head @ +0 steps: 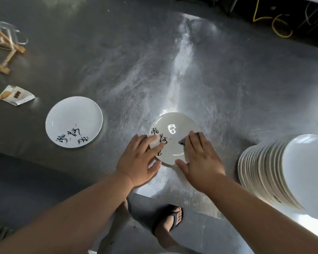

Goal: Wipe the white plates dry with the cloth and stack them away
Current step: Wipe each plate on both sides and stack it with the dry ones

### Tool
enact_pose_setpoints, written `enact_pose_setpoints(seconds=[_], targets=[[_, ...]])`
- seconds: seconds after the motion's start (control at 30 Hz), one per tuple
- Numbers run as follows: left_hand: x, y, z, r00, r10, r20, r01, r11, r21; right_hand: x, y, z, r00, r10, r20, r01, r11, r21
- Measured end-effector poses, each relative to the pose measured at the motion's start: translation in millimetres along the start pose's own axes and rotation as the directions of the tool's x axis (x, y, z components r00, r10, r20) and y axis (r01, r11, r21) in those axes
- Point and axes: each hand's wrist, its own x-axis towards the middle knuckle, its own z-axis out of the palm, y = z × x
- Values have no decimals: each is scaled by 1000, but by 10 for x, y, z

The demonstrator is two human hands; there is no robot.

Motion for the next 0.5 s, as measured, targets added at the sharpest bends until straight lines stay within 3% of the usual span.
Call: enact_pose_setpoints(seconds=[0.1, 0.23, 0.43, 0.5], targets=[[-37, 2, 16, 999, 14, -49, -14, 1000, -12, -178, 69, 43, 994, -103, 32, 101, 994, 49], [-43, 6, 41, 999, -6, -53, 5, 1000, -17, 315, 516, -104, 936, -342, -81, 339, 939, -50], [-17, 13, 43, 997, -49, -62, 47, 998, -31, 359, 247, -28, 995, -89, -32, 87, 993, -75], [-31, -2, 64, 992, -48, -115, 40, 997, -65, 2, 30, 127, 989, -148, -1, 148, 989, 29]])
